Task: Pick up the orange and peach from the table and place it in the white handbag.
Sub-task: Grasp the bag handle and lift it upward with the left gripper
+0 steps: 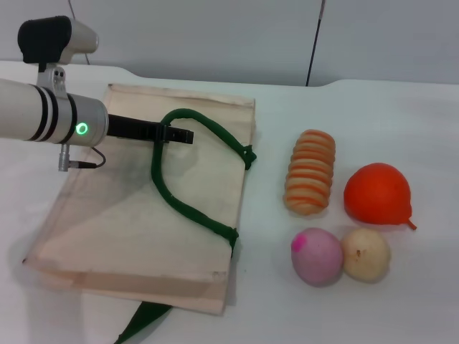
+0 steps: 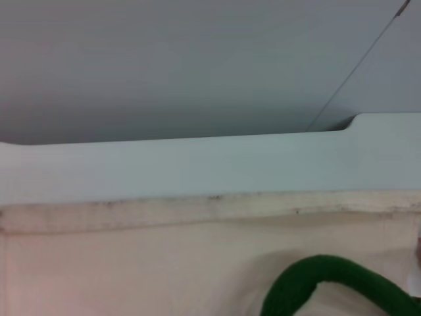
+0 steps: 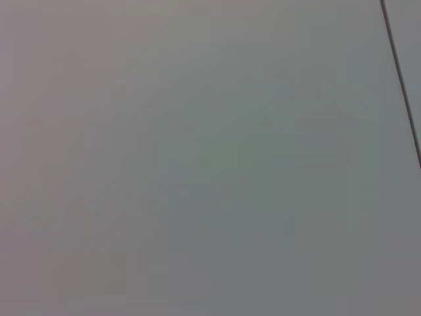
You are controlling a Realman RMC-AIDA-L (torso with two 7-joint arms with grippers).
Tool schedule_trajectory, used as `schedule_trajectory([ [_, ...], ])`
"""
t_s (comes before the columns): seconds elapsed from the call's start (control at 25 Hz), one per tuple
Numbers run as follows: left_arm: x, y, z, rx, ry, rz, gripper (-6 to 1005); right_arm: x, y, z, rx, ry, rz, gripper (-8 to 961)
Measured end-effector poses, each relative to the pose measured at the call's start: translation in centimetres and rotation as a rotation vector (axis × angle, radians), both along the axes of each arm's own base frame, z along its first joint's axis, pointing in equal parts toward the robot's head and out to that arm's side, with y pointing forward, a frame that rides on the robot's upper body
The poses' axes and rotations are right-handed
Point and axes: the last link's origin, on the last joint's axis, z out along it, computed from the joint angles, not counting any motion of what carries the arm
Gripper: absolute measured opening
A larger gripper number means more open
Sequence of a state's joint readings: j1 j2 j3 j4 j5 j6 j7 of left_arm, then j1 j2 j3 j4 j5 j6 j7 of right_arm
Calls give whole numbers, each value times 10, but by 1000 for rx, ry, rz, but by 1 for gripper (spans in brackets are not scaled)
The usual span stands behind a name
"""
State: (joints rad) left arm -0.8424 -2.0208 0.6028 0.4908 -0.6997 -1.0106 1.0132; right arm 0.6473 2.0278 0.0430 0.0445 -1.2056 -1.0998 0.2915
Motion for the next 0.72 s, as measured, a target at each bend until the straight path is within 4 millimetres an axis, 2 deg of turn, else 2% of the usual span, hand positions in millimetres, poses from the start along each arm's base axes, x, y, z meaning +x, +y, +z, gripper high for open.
schedule_trajectory([
  [0.2,1,-1,-2,-3,-3,-3,702,0,0,0,-1,1,0,881],
  [0.44,1,0,-2,-2,-11,1,462,0,0,0,-1,1,0,881],
  [0.52,2,0,-2,3,-15,-3,216,0,0,0,-1,1,0,880],
  [0.72,2,-1,-1,17,-45,-19,169,0,0,0,-1,1,0,880],
])
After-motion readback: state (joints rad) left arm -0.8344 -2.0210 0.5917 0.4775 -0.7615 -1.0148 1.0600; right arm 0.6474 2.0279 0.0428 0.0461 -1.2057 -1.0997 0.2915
